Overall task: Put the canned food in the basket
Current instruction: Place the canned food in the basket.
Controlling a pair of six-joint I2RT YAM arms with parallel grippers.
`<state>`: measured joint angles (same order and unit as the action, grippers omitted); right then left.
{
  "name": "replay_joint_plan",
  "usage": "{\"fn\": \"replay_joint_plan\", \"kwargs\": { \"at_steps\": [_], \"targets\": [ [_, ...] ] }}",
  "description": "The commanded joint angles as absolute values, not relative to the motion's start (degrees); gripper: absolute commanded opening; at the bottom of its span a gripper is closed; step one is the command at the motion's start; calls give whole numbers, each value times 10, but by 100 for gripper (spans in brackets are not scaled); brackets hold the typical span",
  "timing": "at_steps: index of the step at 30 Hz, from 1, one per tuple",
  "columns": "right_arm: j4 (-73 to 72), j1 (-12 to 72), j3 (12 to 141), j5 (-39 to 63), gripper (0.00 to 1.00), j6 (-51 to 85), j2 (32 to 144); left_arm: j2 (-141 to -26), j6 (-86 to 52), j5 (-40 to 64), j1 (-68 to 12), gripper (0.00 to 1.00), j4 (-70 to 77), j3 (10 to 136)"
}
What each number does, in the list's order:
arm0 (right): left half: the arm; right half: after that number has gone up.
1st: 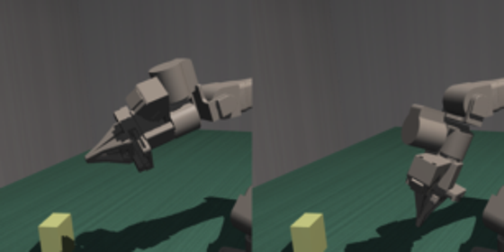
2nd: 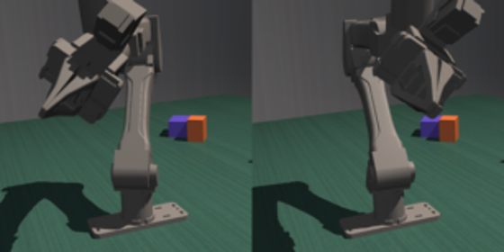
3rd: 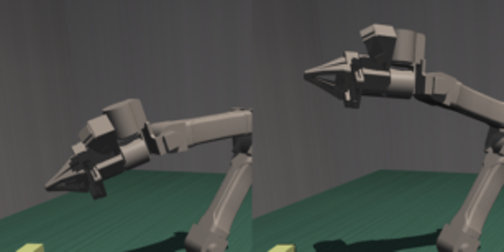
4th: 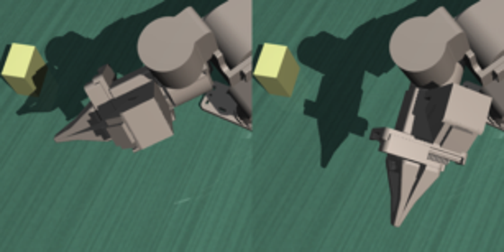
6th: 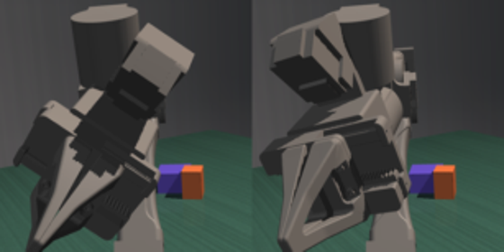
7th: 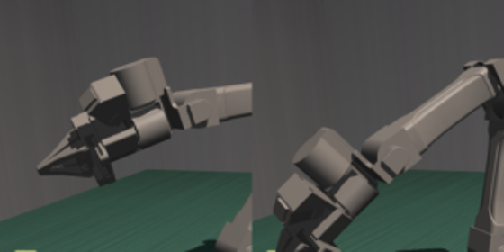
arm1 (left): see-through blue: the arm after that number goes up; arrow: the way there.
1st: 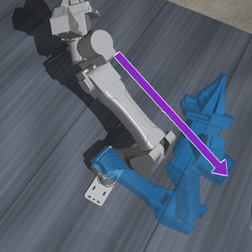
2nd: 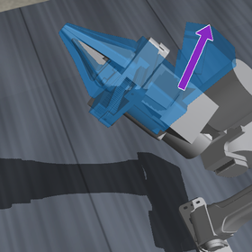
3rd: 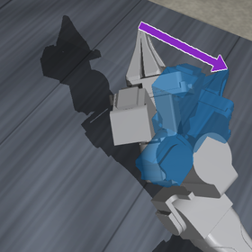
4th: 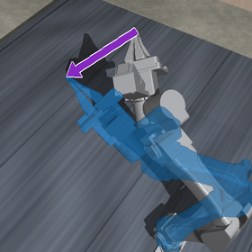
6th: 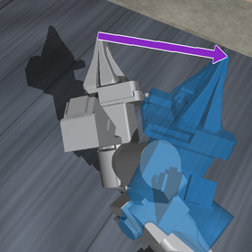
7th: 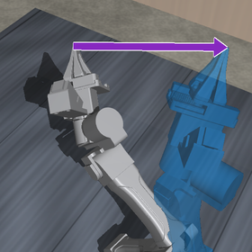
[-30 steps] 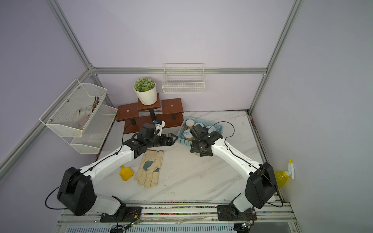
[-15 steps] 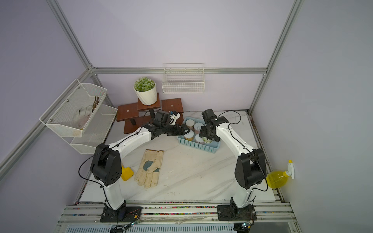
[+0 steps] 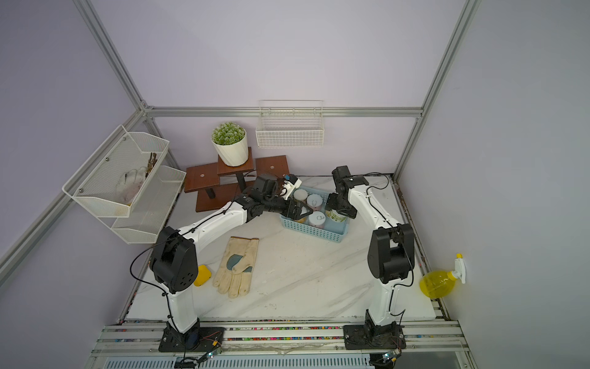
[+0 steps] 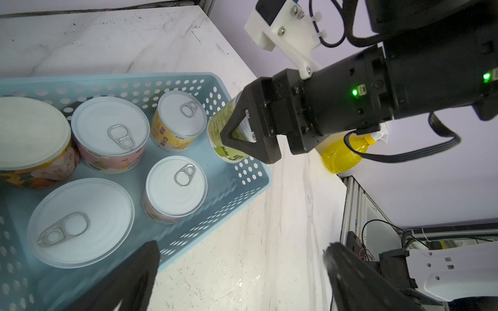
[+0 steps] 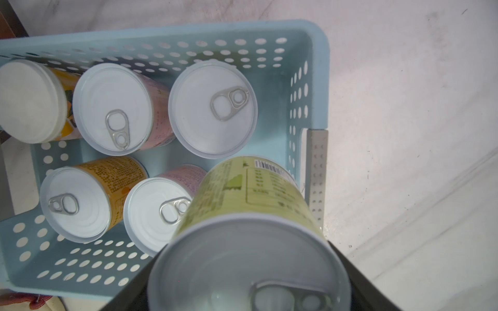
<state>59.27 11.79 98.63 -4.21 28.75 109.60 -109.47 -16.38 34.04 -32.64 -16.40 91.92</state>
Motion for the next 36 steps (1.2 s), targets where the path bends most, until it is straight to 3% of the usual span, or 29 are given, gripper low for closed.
{"fn": "replay_joint_plan", "kwargs": {
  "at_steps": [1,10,21,22,23,36],
  "targets": [
    [609,120,1013,-55,68,277,1102,-1075,-106,320,-323,100,-137,916],
    [621,120,1015,-66,68,264,1116,-1066,-85,289,-323,100,-147,921],
    [596,118,1027,28,67,83,1145,-1054,-81,280,-323,100,-162,904],
    [597,118,1027,27,67,73,1146,-1052,-82,279,-323,100,-163,903],
    [600,118,1027,25,61,60,1147,-1052,-82,279,-323,100,-164,902],
    [600,117,1003,-49,63,5,1144,-1055,-82,275,-323,100,-172,904]
  ]
}}
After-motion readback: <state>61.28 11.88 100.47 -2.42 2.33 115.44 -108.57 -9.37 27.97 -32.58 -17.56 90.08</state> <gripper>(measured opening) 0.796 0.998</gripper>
